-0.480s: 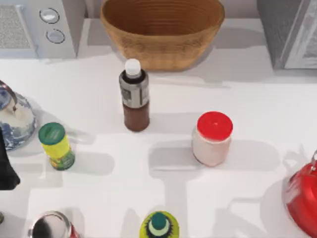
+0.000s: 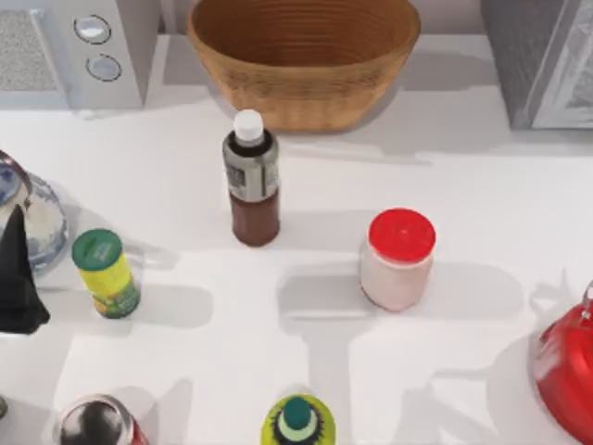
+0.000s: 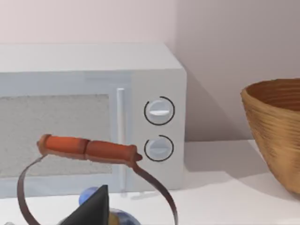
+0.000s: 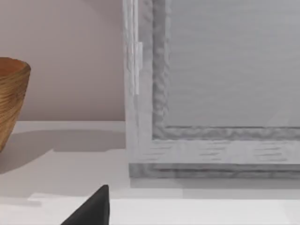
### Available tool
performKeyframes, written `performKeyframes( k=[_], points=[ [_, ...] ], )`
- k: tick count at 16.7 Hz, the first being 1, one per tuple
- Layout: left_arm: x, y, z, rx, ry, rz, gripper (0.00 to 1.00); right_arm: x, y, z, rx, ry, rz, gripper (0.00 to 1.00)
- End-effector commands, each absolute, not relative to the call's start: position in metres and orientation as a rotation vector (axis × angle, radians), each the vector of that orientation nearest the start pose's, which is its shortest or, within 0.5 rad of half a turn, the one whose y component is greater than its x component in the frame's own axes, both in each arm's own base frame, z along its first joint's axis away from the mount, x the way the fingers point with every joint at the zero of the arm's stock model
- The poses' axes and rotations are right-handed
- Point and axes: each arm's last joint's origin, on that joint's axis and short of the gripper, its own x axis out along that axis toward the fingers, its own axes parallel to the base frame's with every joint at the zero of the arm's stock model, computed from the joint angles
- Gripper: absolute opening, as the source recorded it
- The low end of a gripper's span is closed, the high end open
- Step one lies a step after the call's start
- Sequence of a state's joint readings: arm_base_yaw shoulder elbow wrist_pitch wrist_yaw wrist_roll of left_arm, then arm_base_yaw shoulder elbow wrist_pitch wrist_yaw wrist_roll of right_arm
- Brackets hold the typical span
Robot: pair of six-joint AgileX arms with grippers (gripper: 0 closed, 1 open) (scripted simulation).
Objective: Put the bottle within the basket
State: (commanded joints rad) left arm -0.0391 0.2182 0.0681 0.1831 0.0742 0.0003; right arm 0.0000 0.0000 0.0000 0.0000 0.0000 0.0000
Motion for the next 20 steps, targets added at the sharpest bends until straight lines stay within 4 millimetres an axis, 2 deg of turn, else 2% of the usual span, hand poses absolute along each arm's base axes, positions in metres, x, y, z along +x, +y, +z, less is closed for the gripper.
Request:
performKeyframes(
  k=[5, 9, 15, 20],
  points=[
    [0.157, -0.021, 0.193, 0.012, 0.018, -0.279, 1.0, 0.106, -0.001, 0.16, 0.0, 0.0, 0.0, 1.0],
    [0.201, -0.038, 0.186, 0.026, 0.052, -0.428, 1.0, 0.106, -0.001, 0.16, 0.0, 0.0, 0.0, 1.0],
    [0.256, -0.068, 0.146, 0.038, 0.064, -0.639, 1.0, 0.106, -0.001, 0.16, 0.0, 0.0, 0.0, 1.0],
    [0.277, -0.088, 0.103, 0.042, 0.08, -0.766, 1.0, 0.106, -0.001, 0.16, 0.0, 0.0, 0.0, 1.0]
  ],
)
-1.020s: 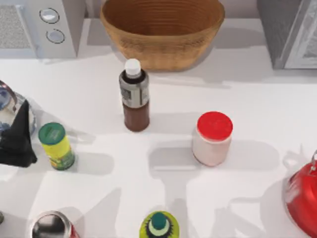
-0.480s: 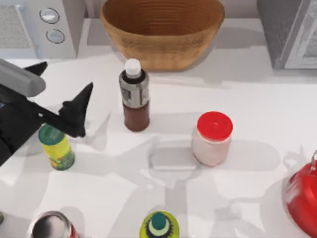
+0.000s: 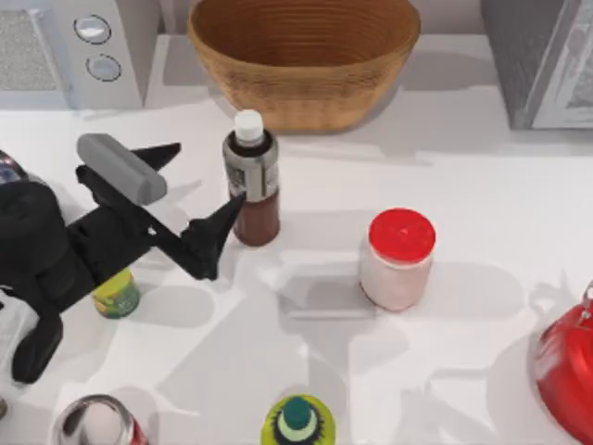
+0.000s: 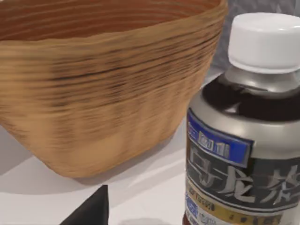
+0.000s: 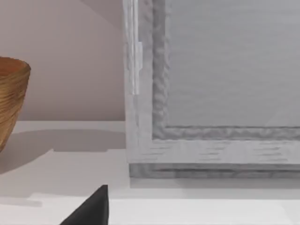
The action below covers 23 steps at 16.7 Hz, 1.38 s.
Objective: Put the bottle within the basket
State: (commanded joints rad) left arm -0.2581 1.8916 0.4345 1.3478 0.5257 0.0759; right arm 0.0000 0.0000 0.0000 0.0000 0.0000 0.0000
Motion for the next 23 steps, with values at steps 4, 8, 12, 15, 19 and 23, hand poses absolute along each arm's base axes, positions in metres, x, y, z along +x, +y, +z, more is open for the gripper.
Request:
performKeyframes(
  k=[4, 8, 12, 15, 19, 23],
  points=[
    [0.28, -0.092, 0.084, 0.043, 0.095, -0.804, 1.0, 0.106, -0.001, 0.16, 0.0, 0.0, 0.0, 1.0],
    [0.28, -0.092, 0.084, 0.043, 0.095, -0.805, 1.0, 0.106, -0.001, 0.16, 0.0, 0.0, 0.0, 1.0],
    [0.283, -0.098, 0.09, 0.041, 0.091, -0.804, 1.0, 0.106, -0.001, 0.16, 0.0, 0.0, 0.0, 1.0],
    [0.296, -0.121, 0.096, 0.037, 0.09, -0.806, 1.0, 0.106, -0.001, 0.16, 0.0, 0.0, 0.0, 1.0],
    [0.32, -0.143, 0.085, 0.042, 0.091, -0.805, 1.0, 0.106, -0.001, 0.16, 0.0, 0.0, 0.0, 1.0],
    [0.329, -0.142, 0.076, 0.043, 0.095, -0.805, 1.0, 0.106, -0.001, 0.16, 0.0, 0.0, 0.0, 1.0]
  ],
)
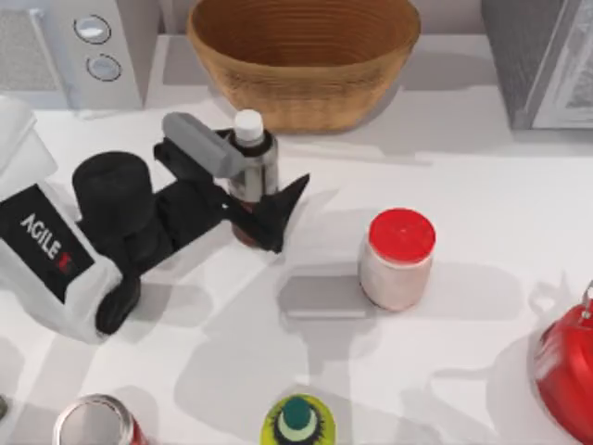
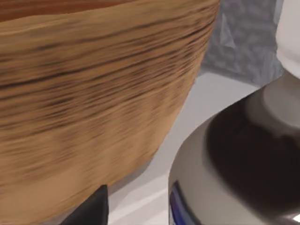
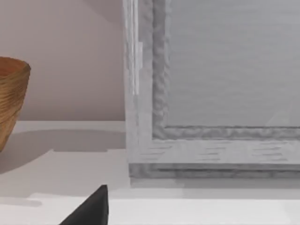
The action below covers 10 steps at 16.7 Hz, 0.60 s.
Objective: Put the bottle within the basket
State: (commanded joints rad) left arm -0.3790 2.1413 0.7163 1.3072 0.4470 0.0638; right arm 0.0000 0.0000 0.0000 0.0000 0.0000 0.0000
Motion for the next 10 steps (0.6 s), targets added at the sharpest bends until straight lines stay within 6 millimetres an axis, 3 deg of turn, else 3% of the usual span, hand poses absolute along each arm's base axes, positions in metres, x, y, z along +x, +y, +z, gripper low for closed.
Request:
performKeyframes(
  k=[2, 10],
  points=[
    [0.3286, -0.1425, 0.0764, 0.043, 0.095, -0.805, 1.0, 0.1057, -0.0012, 0.16, 0.0, 0.0, 0.0, 1.0],
    [0.3286, -0.1425, 0.0764, 0.043, 0.095, -0.805, 0.4, 0.1057, -0.0012, 0.16, 0.0, 0.0, 0.0, 1.0]
  ],
)
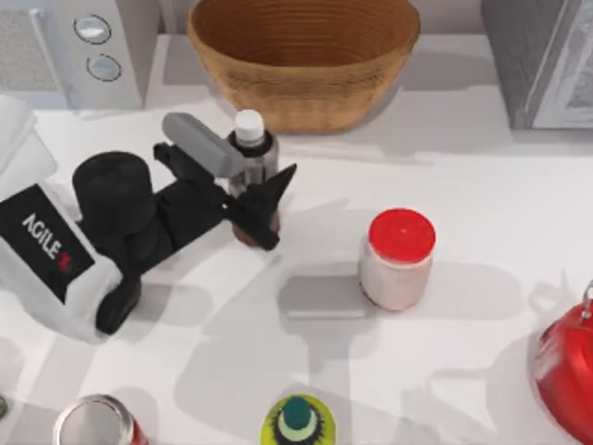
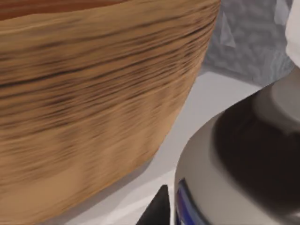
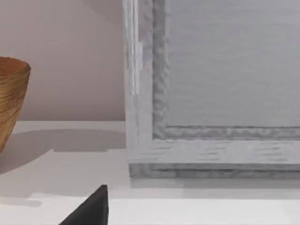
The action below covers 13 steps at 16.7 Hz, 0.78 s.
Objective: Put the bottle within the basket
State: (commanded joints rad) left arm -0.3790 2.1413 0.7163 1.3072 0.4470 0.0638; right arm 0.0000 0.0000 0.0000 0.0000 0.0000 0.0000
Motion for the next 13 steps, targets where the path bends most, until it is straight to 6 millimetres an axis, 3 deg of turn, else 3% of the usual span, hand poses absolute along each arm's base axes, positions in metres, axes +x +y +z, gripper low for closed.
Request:
performKeyframes(
  k=[5, 13],
  points=[
    [0.3286, -0.1425, 0.0764, 0.043, 0.095, -0.805, 0.02, 0.1057, -0.0012, 0.16, 0.0, 0.0, 0.0, 1.0],
    [0.3286, -0.1425, 0.0764, 0.043, 0.095, -0.805, 0.0, 0.1057, -0.0012, 0.16, 0.0, 0.0, 0.0, 1.0]
  ],
)
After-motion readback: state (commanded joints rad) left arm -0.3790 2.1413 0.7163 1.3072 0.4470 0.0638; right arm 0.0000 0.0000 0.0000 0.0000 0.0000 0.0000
